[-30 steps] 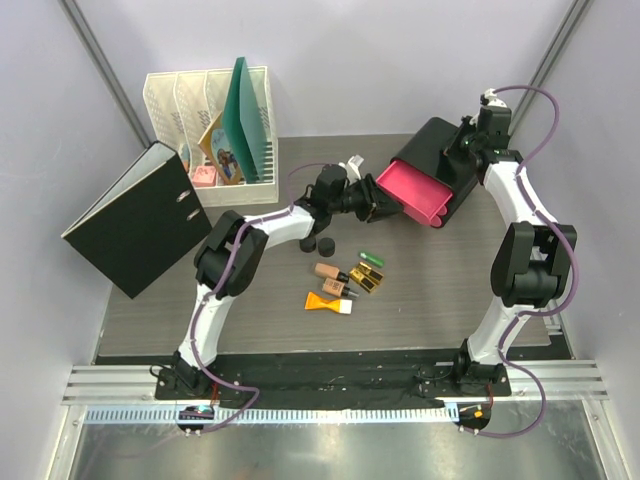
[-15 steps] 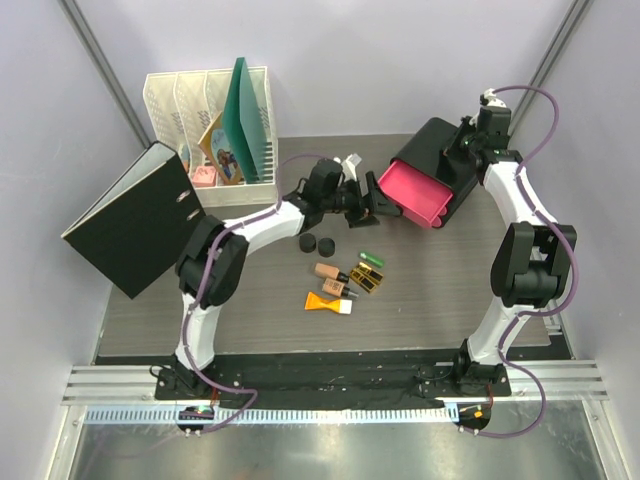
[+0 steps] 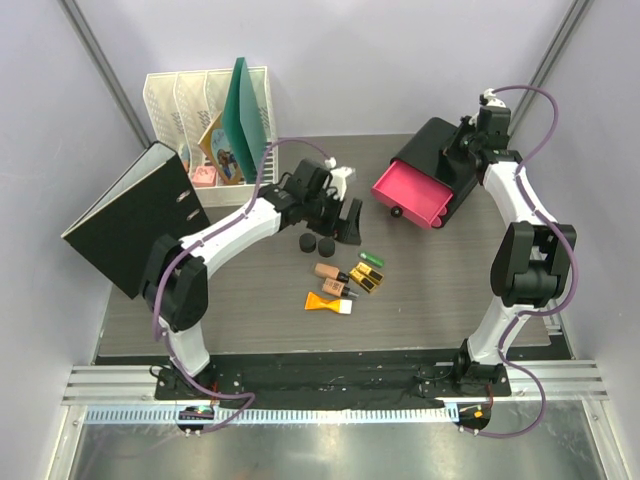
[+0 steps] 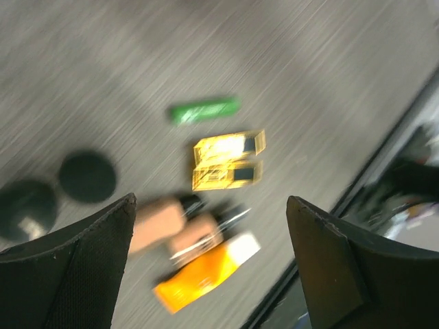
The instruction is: Organize the makeup
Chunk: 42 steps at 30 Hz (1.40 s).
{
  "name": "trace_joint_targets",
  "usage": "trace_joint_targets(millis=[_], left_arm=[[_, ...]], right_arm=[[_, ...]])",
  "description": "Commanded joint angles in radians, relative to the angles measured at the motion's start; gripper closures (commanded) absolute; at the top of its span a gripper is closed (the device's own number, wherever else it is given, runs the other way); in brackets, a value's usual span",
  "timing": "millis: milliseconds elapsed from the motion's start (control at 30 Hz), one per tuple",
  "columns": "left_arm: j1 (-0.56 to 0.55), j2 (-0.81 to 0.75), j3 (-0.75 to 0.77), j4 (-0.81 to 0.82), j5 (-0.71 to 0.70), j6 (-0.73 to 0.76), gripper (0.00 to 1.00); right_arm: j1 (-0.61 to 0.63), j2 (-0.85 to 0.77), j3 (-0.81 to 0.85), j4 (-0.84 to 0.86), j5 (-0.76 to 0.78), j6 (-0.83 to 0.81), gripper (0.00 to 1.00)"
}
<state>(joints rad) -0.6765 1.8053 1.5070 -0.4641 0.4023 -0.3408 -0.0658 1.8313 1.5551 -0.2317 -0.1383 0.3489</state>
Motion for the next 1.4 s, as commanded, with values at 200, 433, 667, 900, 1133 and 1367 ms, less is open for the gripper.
trace_joint_targets(millis=[200,433,667,900,1133,1367], left_arm=[[-0.063,-0.054,-0.149,-0.301,-0.253,0.394,0.12],[-0.132,-0.119,-0.238,-0.297,-0.264,0.428,0.21],[-0.215,-0.138,-0.289,-0.251,-0.211,0.419,0.25],[-0.230,-0.058,-0.275,-0.235,-0.174,0.419,0.32],[-0.239,0.006,-0.303,-0.186,-0.172,0.422,0.40],[-0.247,0.049,-0.291,-0.166,-0.168,0.413,0.77]], right_arm=[[0.017,0.102,-0.063,-0.258,0.014,-0.037,0.99],[0.020,0.114,-0.053,-0.268,0.012,-0.041,0.99],[0.020,0.123,-0.055,-0.274,0.013,-0.045,0.99],[0.021,0.131,-0.052,-0.279,0.011,-0.047,0.99],[0.021,0.134,-0.055,-0.279,0.005,-0.045,0.99],[0.023,0.129,-0.061,-0.279,0.000,-0.045,0.99]])
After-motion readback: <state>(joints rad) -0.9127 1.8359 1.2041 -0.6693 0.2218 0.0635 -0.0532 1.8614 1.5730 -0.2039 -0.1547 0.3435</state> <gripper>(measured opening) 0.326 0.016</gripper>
